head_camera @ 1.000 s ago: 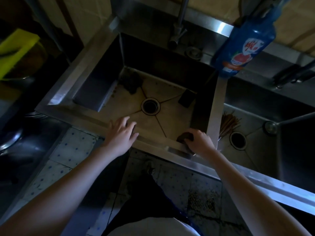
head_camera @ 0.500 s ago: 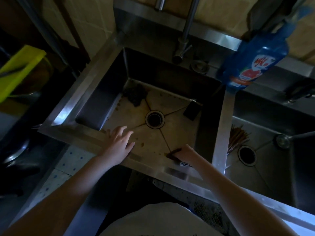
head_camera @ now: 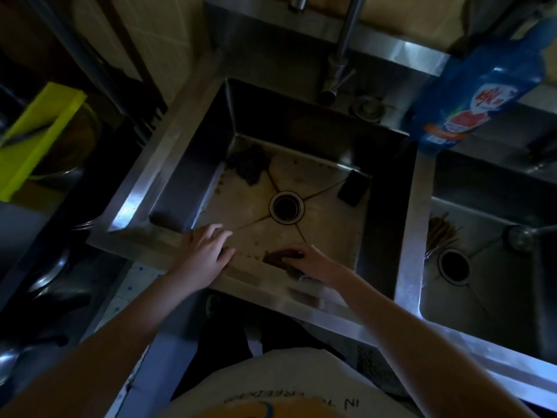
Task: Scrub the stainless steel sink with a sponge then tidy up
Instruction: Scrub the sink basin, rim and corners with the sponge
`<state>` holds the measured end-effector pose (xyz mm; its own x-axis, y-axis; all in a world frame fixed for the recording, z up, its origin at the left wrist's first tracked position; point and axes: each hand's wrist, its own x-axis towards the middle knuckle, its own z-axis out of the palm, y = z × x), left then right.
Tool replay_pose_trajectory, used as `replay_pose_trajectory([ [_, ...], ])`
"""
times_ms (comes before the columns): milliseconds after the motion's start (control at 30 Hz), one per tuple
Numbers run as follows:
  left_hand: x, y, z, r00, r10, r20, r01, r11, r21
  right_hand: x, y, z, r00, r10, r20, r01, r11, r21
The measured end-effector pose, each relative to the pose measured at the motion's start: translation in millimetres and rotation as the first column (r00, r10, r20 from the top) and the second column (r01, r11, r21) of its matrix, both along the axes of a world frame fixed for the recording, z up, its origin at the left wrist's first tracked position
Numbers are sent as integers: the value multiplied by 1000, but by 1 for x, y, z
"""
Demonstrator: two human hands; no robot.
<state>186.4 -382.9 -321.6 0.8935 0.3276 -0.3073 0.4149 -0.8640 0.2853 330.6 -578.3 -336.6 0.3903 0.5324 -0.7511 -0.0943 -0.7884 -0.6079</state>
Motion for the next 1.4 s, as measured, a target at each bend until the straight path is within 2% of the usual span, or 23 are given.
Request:
replay_pose_trajectory([
  [167,0,16,0,999,-43,-9,43,999,-8,17,-36,12,992,119,-42,-121,991,-64],
  [267,-5,24,1,998,-67,-13,67,998,-17,28,-55,12,985,153,-82,-167,961,-218],
  [333,-11,28,2,998,-55,-7,55,998,-27,31,-60,10,970,236,-59,-241,905,-350],
  [400,-17,34,2,999,-37,-2,37,999,-28,29,-55,9,963,265,-44,-259,875,-409],
  [567,-33,46,2,999,-16,-30,16,1000,-17,15,-13,13,986,130,-101,-159,911,-380],
  [733,-36,48,0,998,-41,-44,41,999,-2,-2,55,11,989,71,-133,-88,988,-127],
  [867,-39,46,0,999,-35,-20,35,999,-7,-10,72,10,995,88,-52,-90,996,-24],
  [1000,-40,43,2,999,-33,-5,33,999,-24,5,28,8,985,123,-122,-135,985,-103],
  [1133,-41,42,2,1000,-18,-20,17,1000,-21,23,-35,2,976,179,-121,-210,916,-342],
  [1200,-41,42,1,1000,-17,-20,17,1000,-4,27,-56,-2,989,119,-87,-145,888,-436],
  [1267,-42,42,1,1000,-17,3,17,1000,10,29,-65,-5,992,111,-66,-129,873,-471],
  [1400,-41,41,1,1000,-14,13,14,999,52,25,-47,-5,988,76,-134,-131,872,-472],
])
